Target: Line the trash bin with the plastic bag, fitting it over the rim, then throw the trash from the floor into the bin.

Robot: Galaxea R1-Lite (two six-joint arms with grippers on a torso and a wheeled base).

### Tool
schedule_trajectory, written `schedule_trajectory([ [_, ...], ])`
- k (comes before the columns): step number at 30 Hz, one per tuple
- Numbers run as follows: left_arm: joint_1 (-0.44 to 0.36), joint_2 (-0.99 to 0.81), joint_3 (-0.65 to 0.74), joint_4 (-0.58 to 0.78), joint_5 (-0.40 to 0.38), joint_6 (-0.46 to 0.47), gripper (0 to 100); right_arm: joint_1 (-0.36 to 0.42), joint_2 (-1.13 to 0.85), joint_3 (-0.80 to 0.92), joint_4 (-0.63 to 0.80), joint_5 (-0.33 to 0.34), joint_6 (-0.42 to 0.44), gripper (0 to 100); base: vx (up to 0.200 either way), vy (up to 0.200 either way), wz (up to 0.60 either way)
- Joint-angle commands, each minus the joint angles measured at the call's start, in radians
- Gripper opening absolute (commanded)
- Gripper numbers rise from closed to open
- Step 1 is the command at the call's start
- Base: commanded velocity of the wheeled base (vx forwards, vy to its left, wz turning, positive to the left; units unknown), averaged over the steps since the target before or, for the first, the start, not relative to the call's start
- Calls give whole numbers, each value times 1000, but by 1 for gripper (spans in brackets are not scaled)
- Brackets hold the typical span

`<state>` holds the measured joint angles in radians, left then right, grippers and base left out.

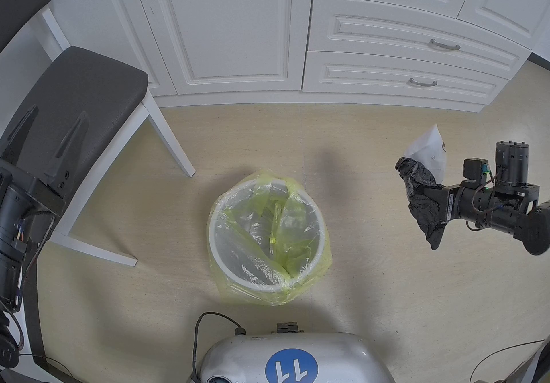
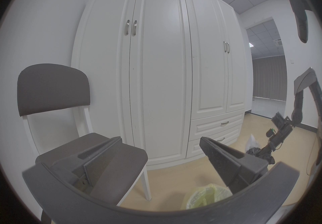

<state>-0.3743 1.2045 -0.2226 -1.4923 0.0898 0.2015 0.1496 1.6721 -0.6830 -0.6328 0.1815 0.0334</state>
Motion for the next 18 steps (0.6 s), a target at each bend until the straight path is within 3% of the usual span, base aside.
schedule_trajectory([
  [1, -2, 10, 9, 6, 1, 3, 100, 74, -175, 80, -8, 1, -41, 0, 0, 0, 0],
  [14, 1, 179, 57, -3, 5, -4, 100, 64, -327, 316, -84, -25, -43, 0, 0, 0, 0],
  [18, 3, 181, 61, -3, 5, -5, 100, 68, -328, 427, -179, -119, -182, 0, 0, 0, 0],
])
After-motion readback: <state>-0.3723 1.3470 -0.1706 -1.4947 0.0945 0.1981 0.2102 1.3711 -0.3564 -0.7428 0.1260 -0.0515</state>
